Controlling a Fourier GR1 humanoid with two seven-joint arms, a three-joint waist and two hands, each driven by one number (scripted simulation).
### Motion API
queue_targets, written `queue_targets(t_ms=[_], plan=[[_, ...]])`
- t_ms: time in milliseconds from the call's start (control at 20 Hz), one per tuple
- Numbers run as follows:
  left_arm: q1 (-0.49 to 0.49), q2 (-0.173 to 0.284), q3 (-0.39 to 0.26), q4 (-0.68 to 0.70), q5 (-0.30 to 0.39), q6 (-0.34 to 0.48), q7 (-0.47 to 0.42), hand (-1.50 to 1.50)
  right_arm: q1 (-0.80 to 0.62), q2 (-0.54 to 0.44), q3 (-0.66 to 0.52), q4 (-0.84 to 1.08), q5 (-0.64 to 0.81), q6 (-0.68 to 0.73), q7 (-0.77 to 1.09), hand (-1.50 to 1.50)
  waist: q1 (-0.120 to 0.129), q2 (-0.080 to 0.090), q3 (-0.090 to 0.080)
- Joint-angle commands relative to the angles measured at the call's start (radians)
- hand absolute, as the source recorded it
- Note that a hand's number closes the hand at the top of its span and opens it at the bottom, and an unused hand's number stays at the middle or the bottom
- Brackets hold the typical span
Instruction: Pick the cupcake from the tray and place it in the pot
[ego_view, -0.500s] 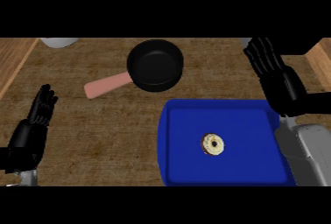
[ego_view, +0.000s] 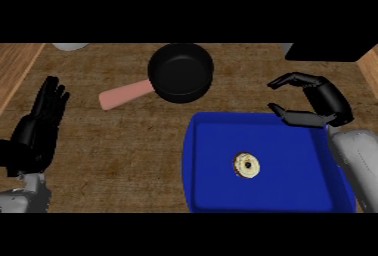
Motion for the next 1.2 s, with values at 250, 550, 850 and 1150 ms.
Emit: queue_targets(t_ms=[250,550,850,1150], plan=[[-0.112,-0.037,0.003,0.083,-0.014,0.041,0.072,0.0,0.009,-0.004,-0.015,0.346,0.128,0.072,-0.584,-1.5,-0.021,-0.003,0.004],[-0.081,-0.025,0.032,0.036,0.016,0.018,0.104,0.0,-0.092,-0.104,0.066,0.177,0.187,0.195,-0.299,-1.5,-0.031,-0.016,0.001],[-0.1,-0.003,0.056,0.05,0.025,0.007,0.114,0.0,-0.125,-0.145,0.271,0.06,0.384,0.24,-0.139,-1.5,-0.031,-0.02,-0.001],[-0.112,-0.036,0.02,0.05,-0.022,0.041,0.115,0.0,-0.139,-0.099,0.376,-0.113,0.473,0.317,0.108,-1.5,-0.039,-0.019,0.0]])
